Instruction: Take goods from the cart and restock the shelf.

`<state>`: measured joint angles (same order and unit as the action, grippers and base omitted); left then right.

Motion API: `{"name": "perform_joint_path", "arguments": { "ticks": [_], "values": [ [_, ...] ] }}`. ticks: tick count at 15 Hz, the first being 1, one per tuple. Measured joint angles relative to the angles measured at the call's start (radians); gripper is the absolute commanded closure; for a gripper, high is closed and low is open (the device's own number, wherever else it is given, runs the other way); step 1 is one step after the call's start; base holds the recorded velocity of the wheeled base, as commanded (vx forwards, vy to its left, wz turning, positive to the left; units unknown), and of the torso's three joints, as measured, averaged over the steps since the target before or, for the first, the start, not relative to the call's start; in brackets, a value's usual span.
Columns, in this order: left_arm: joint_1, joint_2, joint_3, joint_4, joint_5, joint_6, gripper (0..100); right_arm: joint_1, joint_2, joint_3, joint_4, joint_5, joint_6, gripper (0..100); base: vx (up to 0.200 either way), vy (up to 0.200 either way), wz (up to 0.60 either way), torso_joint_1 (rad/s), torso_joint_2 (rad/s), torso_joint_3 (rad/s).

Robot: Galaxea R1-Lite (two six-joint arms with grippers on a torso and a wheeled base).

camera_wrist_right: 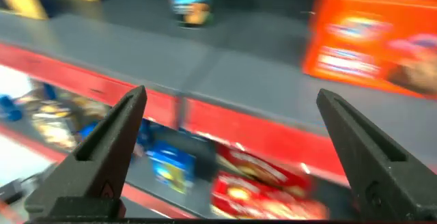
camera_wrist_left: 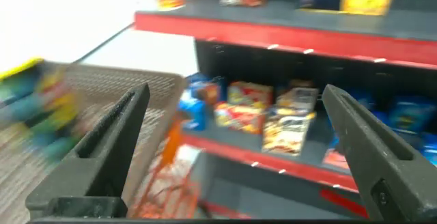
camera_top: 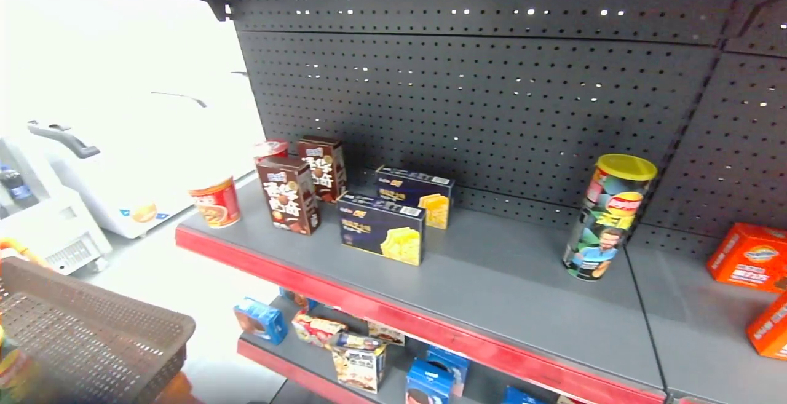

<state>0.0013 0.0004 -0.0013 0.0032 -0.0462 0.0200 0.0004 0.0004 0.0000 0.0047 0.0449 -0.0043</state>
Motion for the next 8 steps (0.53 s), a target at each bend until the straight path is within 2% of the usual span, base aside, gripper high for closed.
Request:
{"name": "perform_joint_path", "arguments": {
  "ticks": [8],
  "values": [
    [0.000,0.000,0.001,0.000,0.000,0.001,0,0.000,0.000,0.000,0.000,0.000,0.000,0,0.000,0.000,0.60,0.004,0.00,0.002]
  ]
}}
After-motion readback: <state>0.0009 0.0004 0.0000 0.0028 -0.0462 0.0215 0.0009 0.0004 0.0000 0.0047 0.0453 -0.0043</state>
